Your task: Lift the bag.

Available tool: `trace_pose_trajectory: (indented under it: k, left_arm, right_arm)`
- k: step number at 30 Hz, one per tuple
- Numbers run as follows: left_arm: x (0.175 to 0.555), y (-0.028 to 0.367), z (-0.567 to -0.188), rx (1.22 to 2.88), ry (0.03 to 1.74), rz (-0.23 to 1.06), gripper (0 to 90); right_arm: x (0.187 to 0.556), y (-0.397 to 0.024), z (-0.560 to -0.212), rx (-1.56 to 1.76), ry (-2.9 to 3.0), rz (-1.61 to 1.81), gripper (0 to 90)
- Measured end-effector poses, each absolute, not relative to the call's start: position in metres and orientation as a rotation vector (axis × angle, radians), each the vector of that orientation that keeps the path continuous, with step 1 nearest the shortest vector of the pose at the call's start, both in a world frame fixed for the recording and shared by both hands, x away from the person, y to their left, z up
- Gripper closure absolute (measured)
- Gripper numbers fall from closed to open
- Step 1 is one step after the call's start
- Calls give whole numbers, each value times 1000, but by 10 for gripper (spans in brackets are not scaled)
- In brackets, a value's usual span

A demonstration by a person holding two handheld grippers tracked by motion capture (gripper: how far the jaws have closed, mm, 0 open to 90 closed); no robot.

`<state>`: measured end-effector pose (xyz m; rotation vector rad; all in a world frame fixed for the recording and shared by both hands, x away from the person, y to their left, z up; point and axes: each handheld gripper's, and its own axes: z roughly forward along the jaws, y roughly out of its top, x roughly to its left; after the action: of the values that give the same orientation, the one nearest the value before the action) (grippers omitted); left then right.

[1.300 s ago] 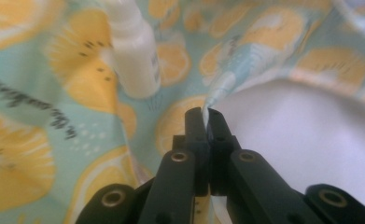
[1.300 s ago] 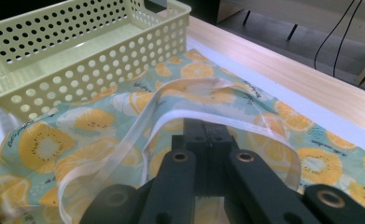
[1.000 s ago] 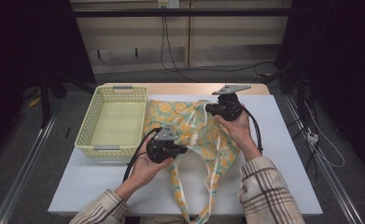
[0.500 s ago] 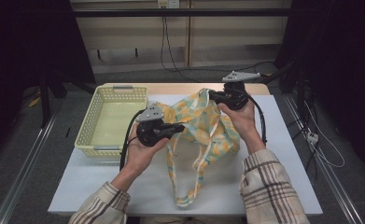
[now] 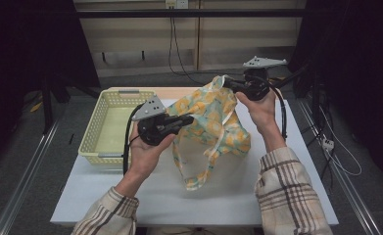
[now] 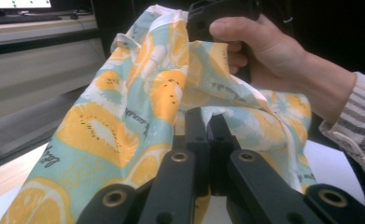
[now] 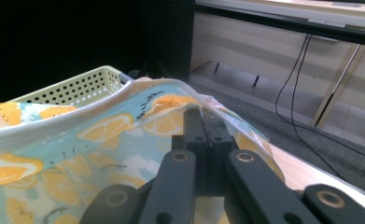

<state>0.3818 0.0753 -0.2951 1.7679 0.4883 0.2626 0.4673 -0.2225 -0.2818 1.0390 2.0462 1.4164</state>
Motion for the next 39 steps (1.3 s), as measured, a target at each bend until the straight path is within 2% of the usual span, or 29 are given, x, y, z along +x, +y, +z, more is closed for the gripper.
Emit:
trace_pose_trajectory:
  k: [13,23,25,34,39]
  left_arm:
    - [361,86,-255,1729,387,286,900]
    - [361,96,-236,1691,378,285,900]
    - [360,96,-236,1700,384,317,900]
    - [374,80,-273,1857,412,351,900]
    - [387,75,-303,1915,445,294,900]
  right_arm:
    - [471,-236,-230,994,1970,1383,900]
    - [481,-230,-212,973,1973,1323,900]
    - [486,-233,-211,994,1961,1316,900]
    - [504,-236,-239,1063,1985,1277,900]
    - [512,-235,-267,1120,2005,1270,900]
